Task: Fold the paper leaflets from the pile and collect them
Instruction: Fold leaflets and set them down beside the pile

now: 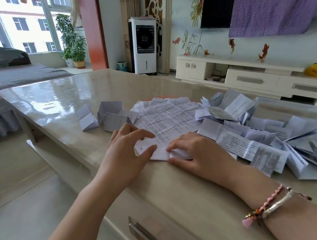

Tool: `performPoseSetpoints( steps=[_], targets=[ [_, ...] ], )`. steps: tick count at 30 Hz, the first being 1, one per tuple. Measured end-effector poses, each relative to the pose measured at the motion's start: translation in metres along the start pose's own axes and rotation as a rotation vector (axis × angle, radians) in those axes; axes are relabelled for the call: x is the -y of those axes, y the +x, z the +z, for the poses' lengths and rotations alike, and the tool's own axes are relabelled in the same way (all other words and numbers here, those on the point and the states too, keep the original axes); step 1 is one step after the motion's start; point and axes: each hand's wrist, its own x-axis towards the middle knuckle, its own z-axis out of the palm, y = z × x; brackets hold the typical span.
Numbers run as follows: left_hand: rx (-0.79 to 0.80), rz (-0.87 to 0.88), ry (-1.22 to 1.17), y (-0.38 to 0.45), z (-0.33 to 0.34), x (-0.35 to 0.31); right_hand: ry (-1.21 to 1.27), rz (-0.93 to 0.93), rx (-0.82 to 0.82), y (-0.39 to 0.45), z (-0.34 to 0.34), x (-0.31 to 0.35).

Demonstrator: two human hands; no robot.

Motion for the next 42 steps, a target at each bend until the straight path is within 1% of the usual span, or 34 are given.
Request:
performPoseSetpoints(
  steps=[3, 5, 9, 14, 16, 18, 20, 22, 24, 26, 28, 30, 33, 35, 37, 39, 42],
  targets=[
    [0.010, -0.005, -0.057, -0.001, -0.003, -0.001, -0.063, 0.003, -0.033, 0.000, -0.001, 0.003],
    [0.072, -0.028, -0.079, -0.002, -0.004, -0.001, -0.070, 0.034, -0.060, 0.000, -0.001, 0.004],
    [0.209, -0.041, -0.005, -0.003, 0.001, -0.002, -0.044, 0.066, -0.019, 0.000, 0.000, 0.003],
    [0.159, -0.035, 0.024, -0.001, 0.005, 0.002, -0.043, 0.024, 0.000, 0.001, 0.001, 0.003],
    [0.158, -0.047, 0.012, -0.002, 0.005, 0.001, -0.088, -0.005, -0.029, 0.001, 0.000, 0.004],
    [0.152, -0.067, -0.034, -0.004, 0.004, -0.004, -0.074, 0.028, -0.101, 0.000, -0.002, 0.006],
    [0.146, -0.074, -0.101, -0.005, 0.005, -0.008, 0.001, 0.083, -0.187, 0.000, -0.004, 0.007],
    [0.140, -0.075, -0.180, -0.007, 0.006, -0.012, 0.133, 0.107, -0.234, -0.001, -0.005, 0.007],
    [0.136, -0.066, -0.250, -0.007, 0.009, -0.016, 0.315, 0.092, -0.213, -0.002, -0.007, 0.009],
    [0.132, -0.050, -0.298, -0.007, 0.010, -0.020, 0.471, 0.076, -0.148, -0.002, -0.008, 0.016],
    [0.141, -0.020, -0.333, -0.006, 0.009, -0.022, 0.566, 0.064, -0.111, -0.001, -0.007, 0.021],
    [0.145, 0.000, -0.330, -0.005, 0.007, -0.021, 0.638, 0.085, -0.111, 0.000, -0.005, 0.023],
    [0.098, -0.091, -0.348, -0.002, 0.004, -0.015, 0.683, 0.164, -0.167, 0.003, -0.004, 0.021],
    [0.035, -0.231, -0.457, 0.001, 0.000, -0.014, 0.687, 0.208, -0.235, 0.005, -0.002, 0.019],
    [-0.042, -0.384, -0.545, 0.005, -0.008, -0.011, 0.569, 0.197, -0.260, 0.007, 0.000, 0.016],
    [-0.130, -0.504, -0.528, 0.009, -0.018, -0.003, 0.410, 0.175, -0.194, 0.007, 0.002, 0.013],
    [-0.220, -0.603, -0.322, 0.010, -0.032, 0.022, 0.221, 0.138, 0.001, 0.010, 0.005, 0.014]
  ],
)
